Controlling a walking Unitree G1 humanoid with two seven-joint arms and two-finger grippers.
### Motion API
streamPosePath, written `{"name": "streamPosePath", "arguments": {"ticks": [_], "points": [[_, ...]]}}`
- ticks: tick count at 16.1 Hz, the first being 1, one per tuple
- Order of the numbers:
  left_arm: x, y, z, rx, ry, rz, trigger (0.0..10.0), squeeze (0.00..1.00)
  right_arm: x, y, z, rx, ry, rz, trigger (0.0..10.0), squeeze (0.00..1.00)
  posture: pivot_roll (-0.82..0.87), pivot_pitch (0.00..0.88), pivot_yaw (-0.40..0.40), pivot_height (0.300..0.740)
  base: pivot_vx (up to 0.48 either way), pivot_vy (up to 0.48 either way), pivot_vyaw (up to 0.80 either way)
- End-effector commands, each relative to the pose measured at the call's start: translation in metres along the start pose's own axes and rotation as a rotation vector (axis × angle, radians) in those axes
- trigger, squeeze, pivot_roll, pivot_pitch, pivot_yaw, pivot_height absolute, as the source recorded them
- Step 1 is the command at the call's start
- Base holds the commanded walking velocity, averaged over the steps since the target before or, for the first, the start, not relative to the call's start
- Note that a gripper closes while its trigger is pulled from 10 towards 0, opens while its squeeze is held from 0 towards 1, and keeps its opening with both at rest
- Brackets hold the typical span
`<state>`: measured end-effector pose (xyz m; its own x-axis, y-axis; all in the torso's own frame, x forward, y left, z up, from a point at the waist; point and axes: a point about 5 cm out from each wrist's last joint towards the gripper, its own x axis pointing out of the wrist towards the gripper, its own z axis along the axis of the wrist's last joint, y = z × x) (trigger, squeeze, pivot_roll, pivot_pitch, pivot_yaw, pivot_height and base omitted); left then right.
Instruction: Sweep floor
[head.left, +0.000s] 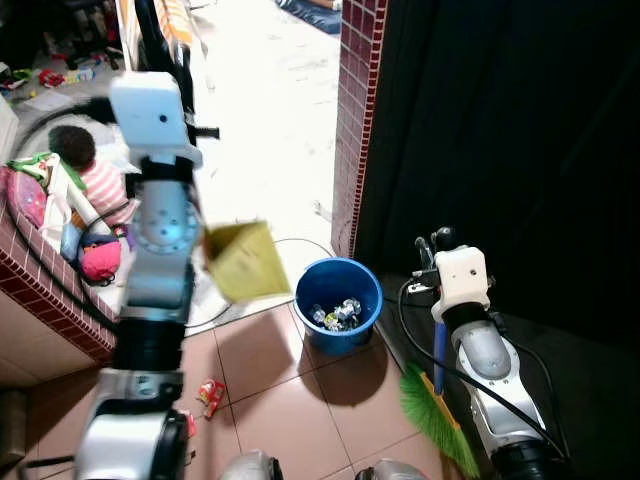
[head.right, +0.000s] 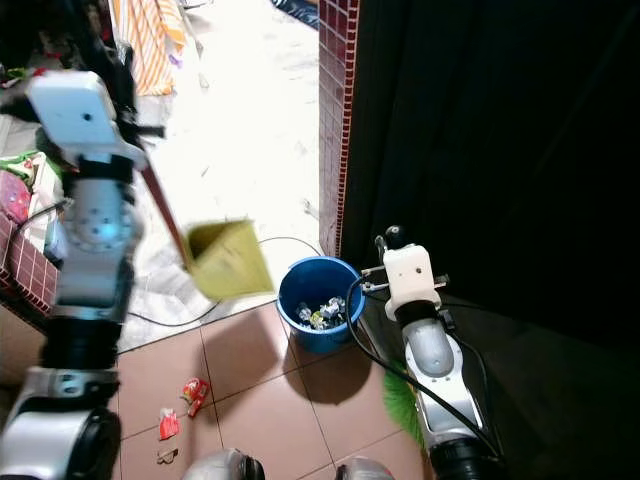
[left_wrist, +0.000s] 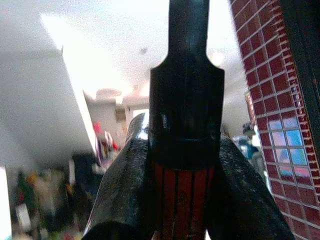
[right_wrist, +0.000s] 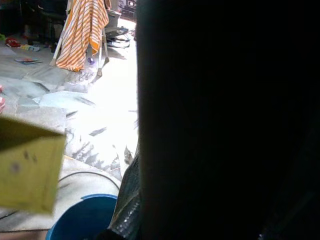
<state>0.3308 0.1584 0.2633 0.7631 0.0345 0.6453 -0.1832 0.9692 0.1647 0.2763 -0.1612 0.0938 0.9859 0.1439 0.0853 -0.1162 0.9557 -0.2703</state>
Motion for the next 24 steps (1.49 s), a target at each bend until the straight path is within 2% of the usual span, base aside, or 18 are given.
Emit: {"name": "streamPosePath", "arguments": {"ticks": [1, 3, 4, 5, 7, 8, 11, 12, 13, 15, 17, 20, 22, 23, 24], "points": [[0.007, 0.007, 0.031, 0.067, -0.181, -0.026, 10.0, 0.0, 0.003, 0.003, 0.003, -0.008, -0.018, 0.017, 10.0, 0.0, -0.08, 0.0, 0.039, 0.74, 0.0, 0.0, 0.0], [0.008, 0.021, 0.025, 0.047, -0.129, 0.043, 10.0, 0.0, 0.003, 0.005, 0.002, -0.007, -0.017, 0.025, 10.0, 0.0, -0.08, 0.0, 0.036, 0.74, 0.0, 0.0, 0.0], [0.005, 0.03, 0.013, 0.114, -0.089, 0.062, 10.0, 0.0, 0.004, 0.007, 0.002, -0.008, -0.018, 0.03, 10.0, 0.0, -0.07, 0.0, 0.035, 0.74, 0.0, 0.0, 0.0], [-0.006, 0.033, -0.012, 0.198, 0.015, 0.037, 10.0, 0.0, 0.004, 0.008, 0.001, -0.009, -0.017, 0.033, 10.0, 0.0, -0.07, 0.0, 0.035, 0.74, 0.0, 0.0, 0.0], [-0.025, 0.031, -0.036, 0.185, 0.129, 0.025, 10.0, 0.0, 0.005, 0.009, 0.001, -0.01, -0.016, 0.037, 10.0, 0.0, -0.07, 0.0, 0.039, 0.74, 0.0, 0.0, 0.0], [-0.045, 0.024, -0.057, 0.146, 0.241, 0.006, 10.0, 0.0, 0.005, 0.009, 0.0, -0.011, -0.015, 0.038, 10.0, 0.0, -0.07, 0.0, 0.041, 0.74, 0.0, 0.0, 0.0], [-0.076, 0.008, -0.081, 0.081, 0.382, -0.023, 10.0, 0.0, 0.006, 0.011, 0.0, -0.005, -0.016, 0.043, 10.0, 0.0, -0.07, 0.0, 0.044, 0.74, 0.0, 0.0, 0.0], [-0.088, -0.001, -0.091, 0.037, 0.447, -0.02, 10.0, 0.0, 0.007, 0.012, 0.0, 0.003, -0.019, 0.051, 10.0, 0.0, -0.07, 0.0, 0.044, 0.74, 0.0, 0.0, 0.0], [-0.098, -0.009, -0.099, 0.03, 0.5, -0.023, 10.0, 0.0, 0.007, 0.013, 0.0, 0.007, -0.021, 0.054, 10.0, 0.0, -0.07, 0.0, 0.046, 0.74, 0.0, 0.0, 0.0], [-0.114, -0.018, -0.105, 0.04, 0.534, -0.039, 10.0, 0.0, 0.008, 0.013, -0.001, 0.029, -0.015, 0.046, 10.0, 0.0, -0.07, 0.0, 0.049, 0.74, 0.0, 0.0, 0.0], [-0.129, -0.027, -0.109, -0.003, 0.574, -0.044, 10.0, 0.0, 0.01, 0.012, 0.003, 0.034, -0.036, 0.04, 10.0, 0.0, -0.07, 0.0, 0.05, 0.74, 0.0, 0.0, 0.4], [-0.148, -0.037, -0.117, -0.103, 0.663, -0.027, 10.0, 0.0, 0.012, 0.017, 0.006, 0.066, -0.044, 0.027, 10.0, 0.0, -0.08, 0.0, 0.055, 0.74, 0.0, 0.0, 0.8], [-0.155, -0.043, -0.12, -0.155, 0.705, -0.031, 10.0, 0.0, 0.012, 0.019, 0.007, 0.077, -0.049, 0.028, 10.0, 0.0, -0.09, 0.0, 0.059, 0.74, 0.0, 0.0, 0.79], [-0.162, -0.052, -0.121, -0.245, 0.758, -0.035, 10.0, 0.0, 0.013, 0.021, 0.01, 0.077, -0.059, 0.032, 10.0, 0.0, -0.09, 0.0, 0.062, 0.74, 0.0, 0.0, 0.79], [-0.164, -0.056, -0.121, -0.235, 0.747, -0.07, 10.0, 0.0, 0.014, 0.02, 0.011, 0.077, -0.064, 0.033, 10.0, 0.0, -0.09, 0.0, 0.061, 0.74, 0.0, 0.0, 0.79]]}}
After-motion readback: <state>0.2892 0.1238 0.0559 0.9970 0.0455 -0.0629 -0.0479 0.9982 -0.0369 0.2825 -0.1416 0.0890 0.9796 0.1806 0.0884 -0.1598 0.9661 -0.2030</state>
